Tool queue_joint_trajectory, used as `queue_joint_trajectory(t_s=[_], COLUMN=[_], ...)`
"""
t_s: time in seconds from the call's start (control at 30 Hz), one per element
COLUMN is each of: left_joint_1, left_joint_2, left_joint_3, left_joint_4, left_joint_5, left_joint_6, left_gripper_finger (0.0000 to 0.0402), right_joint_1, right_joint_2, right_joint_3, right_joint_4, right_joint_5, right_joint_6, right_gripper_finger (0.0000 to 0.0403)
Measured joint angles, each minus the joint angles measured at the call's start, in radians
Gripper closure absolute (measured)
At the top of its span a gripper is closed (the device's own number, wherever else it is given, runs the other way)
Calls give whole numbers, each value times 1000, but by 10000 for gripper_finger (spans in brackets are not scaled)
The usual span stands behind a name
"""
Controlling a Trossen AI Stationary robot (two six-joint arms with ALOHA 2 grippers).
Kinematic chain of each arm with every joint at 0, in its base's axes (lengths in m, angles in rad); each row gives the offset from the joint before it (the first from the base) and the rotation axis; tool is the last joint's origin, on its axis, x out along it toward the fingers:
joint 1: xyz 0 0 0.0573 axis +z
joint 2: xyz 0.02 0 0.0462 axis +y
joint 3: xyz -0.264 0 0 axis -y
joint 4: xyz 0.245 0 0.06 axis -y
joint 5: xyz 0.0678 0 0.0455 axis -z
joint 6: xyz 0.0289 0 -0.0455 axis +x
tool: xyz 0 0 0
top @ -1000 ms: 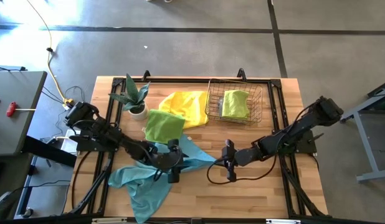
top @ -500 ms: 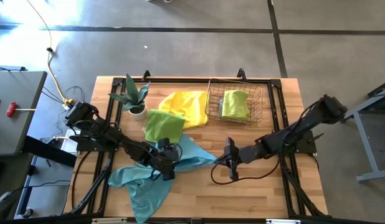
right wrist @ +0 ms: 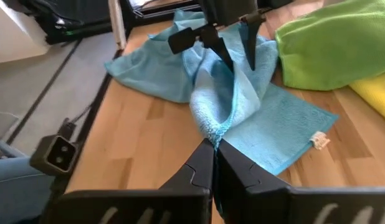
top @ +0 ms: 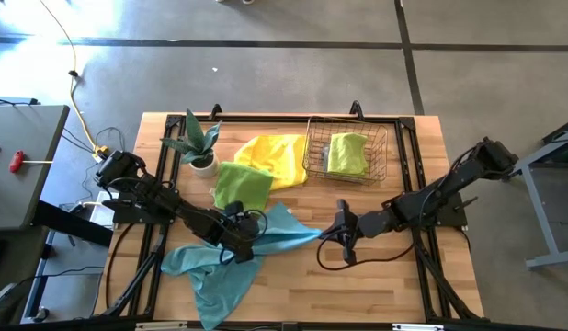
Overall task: Fold microfiber towels
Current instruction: Fold the right blue microfiber towel
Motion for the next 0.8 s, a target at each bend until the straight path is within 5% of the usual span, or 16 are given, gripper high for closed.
queue_joint_trajectory(t_s=[0.8], left_joint_1=[0], left_joint_2=[0], left_joint_3=[0], left_joint_4=[-150], left_joint_5=[54], left_joint_6=[-79], left_gripper_finger=[298], right_joint_1=[0], right_joint_2=[0], right_joint_3=[0], right_joint_4=[-82], right_joint_5=[59], right_joint_6=[0], right_gripper_finger=[403])
